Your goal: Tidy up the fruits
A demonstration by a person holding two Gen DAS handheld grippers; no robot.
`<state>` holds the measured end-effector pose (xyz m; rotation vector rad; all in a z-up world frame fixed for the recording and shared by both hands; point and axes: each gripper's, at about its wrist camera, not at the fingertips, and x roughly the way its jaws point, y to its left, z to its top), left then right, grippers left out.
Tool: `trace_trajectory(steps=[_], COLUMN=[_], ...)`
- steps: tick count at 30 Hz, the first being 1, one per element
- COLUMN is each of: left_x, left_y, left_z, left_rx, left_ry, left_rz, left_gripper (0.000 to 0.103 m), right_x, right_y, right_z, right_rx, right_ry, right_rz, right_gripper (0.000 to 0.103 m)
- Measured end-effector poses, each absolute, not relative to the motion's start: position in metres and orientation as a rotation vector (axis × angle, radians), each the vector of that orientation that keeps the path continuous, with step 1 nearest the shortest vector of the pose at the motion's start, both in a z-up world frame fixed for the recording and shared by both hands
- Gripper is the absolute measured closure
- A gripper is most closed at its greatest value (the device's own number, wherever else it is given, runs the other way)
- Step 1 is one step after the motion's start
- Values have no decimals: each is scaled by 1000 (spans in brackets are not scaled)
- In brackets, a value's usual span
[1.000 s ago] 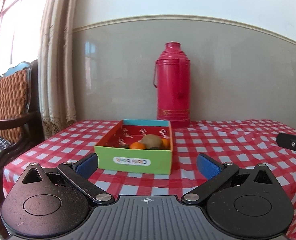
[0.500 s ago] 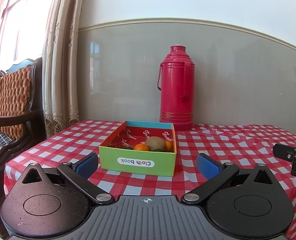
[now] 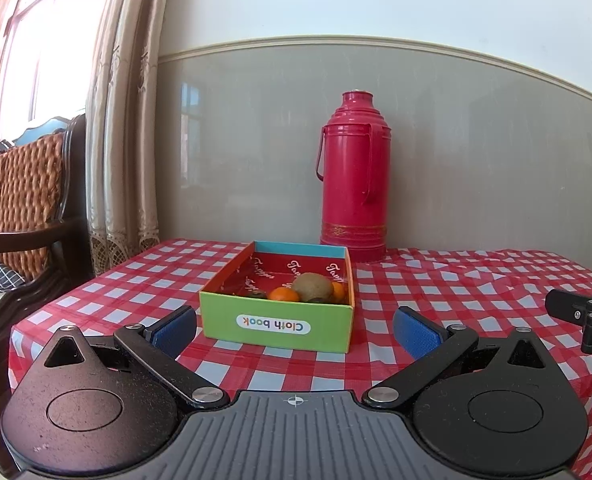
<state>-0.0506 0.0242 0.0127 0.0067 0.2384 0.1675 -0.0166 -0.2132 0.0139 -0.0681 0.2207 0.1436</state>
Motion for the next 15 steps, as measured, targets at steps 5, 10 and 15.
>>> trace_trajectory(steps=[5,10,15], left_x=[-51,-52,-52], left_y=[24,25,25], left_z=[13,12,12], left_rx=[7,7,7], left_ry=[238,238,238], left_rz=[168,167,167], left_gripper=[0,0,0], right_x=[-16,-16,-16], right_y=[-214,-213,-212], right_z=[14,14,14], right_rx=[-66,-66,-67], right_ry=[221,221,222], right_rz=[149,148,147], right_gripper=[6,6,6])
